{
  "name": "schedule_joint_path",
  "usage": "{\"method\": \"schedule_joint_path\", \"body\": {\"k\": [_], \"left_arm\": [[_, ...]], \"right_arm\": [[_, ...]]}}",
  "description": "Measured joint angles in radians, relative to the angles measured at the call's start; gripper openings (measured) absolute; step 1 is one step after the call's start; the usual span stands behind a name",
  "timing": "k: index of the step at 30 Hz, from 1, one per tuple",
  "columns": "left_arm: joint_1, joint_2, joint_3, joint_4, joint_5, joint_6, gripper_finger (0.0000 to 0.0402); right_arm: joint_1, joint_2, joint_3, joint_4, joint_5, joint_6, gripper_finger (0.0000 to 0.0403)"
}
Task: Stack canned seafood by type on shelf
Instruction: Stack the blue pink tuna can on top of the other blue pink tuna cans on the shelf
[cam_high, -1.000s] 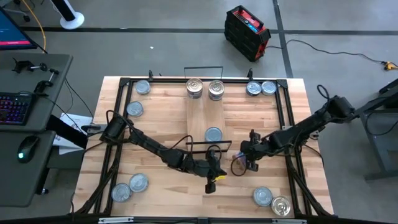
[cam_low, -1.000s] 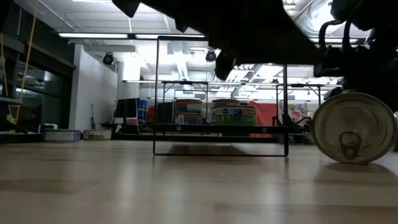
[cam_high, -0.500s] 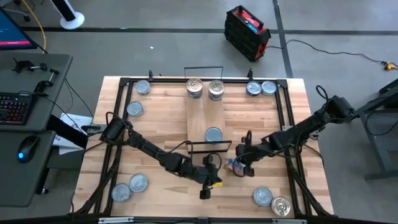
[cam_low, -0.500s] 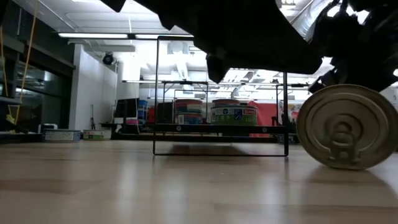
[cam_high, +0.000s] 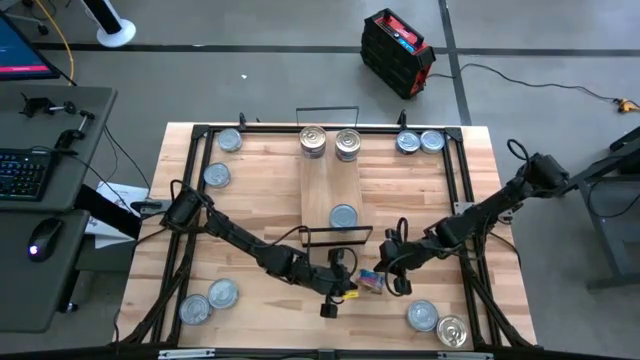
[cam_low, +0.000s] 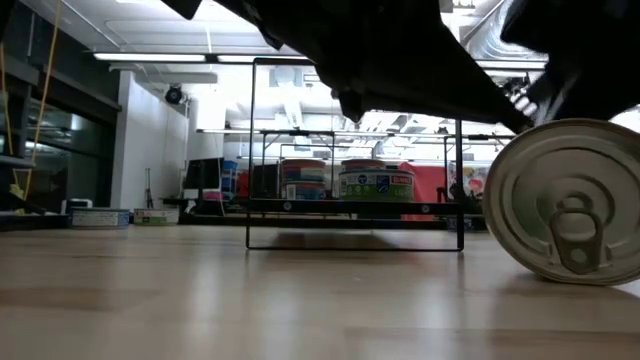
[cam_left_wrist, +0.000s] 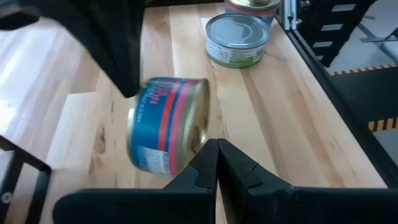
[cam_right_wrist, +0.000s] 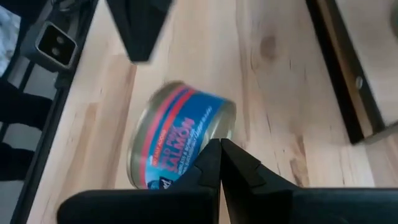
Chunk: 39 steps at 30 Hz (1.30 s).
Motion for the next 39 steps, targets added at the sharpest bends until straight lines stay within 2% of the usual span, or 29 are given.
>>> {"method": "schedule_joint_path", "body": {"k": [5,9,14,18,23,27,31,39], "left_arm": [[0.023,0.0,0.006,-0.008,-0.019,-0.008,0.0004],[0.048,0.0,0.038,-0.028,0.011,-0.022,0.0028],[0.073,0.0,0.114,-0.108,0.085,-0.028,0.0083],[0.084,0.0,0.167,-0.183,0.178,-0.055,0.0135],[0.096,-0.001,0.213,-0.191,0.226,-0.037,0.0199],[0.114,0.017,0.213,-0.189,0.233,-0.013,0.0235],[0.132,0.035,0.21,-0.188,0.256,-0.013,0.0253],[0.143,0.089,0.207,-0.22,0.267,0.008,0.0255]], "right_arm": [[0.008,0.0,0.066,-0.066,0.031,-0.032,0.0],[0.008,0.0,0.12,-0.172,0.034,-0.066,0.0],[0.009,-0.019,0.197,-0.33,0.027,-0.086,0.0],[0.025,-0.09,0.237,-0.449,0.028,-0.075,0.0],[0.075,-0.208,0.229,-0.572,0.066,0.062,0.0],[0.123,-0.258,0.213,-0.628,0.1,0.15,0.0],[0.147,-0.264,0.213,-0.664,0.128,0.182,0.0],[0.152,-0.264,0.213,-0.672,0.159,0.189,0.0]]}}
